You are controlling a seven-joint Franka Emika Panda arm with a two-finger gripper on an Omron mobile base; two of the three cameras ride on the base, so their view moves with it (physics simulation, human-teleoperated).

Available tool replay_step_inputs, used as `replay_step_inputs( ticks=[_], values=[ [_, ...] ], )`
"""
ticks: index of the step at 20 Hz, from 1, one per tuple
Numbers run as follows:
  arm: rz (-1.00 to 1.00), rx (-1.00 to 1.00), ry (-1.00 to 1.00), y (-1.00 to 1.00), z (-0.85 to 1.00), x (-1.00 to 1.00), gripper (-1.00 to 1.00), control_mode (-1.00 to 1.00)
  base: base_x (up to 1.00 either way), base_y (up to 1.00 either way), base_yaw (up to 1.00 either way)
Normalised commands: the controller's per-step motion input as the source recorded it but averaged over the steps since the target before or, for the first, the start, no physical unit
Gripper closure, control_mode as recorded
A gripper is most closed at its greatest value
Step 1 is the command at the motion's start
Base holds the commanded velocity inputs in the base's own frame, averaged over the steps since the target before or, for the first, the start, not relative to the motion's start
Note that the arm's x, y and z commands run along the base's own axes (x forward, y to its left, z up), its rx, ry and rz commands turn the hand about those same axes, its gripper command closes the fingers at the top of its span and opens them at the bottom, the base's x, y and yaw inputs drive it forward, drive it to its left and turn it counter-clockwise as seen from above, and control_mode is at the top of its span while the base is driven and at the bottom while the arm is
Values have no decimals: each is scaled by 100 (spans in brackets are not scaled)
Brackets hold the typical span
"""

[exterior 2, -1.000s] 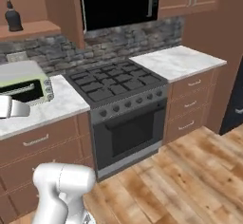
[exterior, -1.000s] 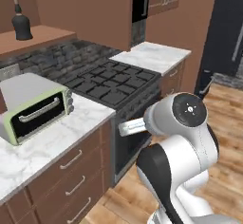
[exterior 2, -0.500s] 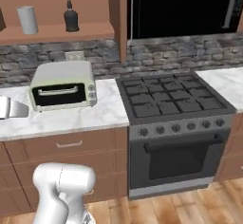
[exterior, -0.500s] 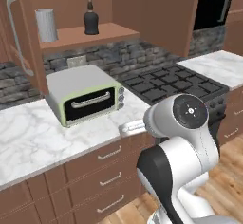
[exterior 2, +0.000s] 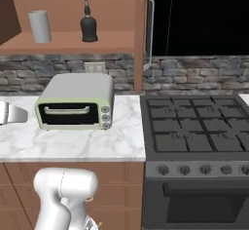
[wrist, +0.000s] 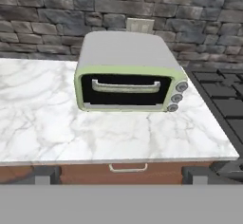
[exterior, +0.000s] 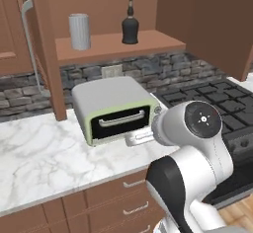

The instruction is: There is a bowl on the dining counter. Grab a lemon wedge from the fridge and place it in the bowl. Then get the liquor bottle and glass cup from the cabinet and place them next to the bowl.

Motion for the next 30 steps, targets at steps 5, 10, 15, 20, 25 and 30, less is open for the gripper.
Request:
replay_step_inputs(
  ticks=[5,10,15,20,25,30],
  values=[
    [0,0,0,0,0,0,-100,100,57,-16,0],
    [0,0,0,0,0,0,-100,100,48,-15,-5],
    [0,0,0,0,0,0,-100,100,63,-16,-1],
    [0,0,0,0,0,0,-100,100,58,-34,11],
    [0,0,0,0,0,0,-100,100,22,-50,8],
    [0,0,0,0,0,0,-100,100,45,-45,26]
  ],
)
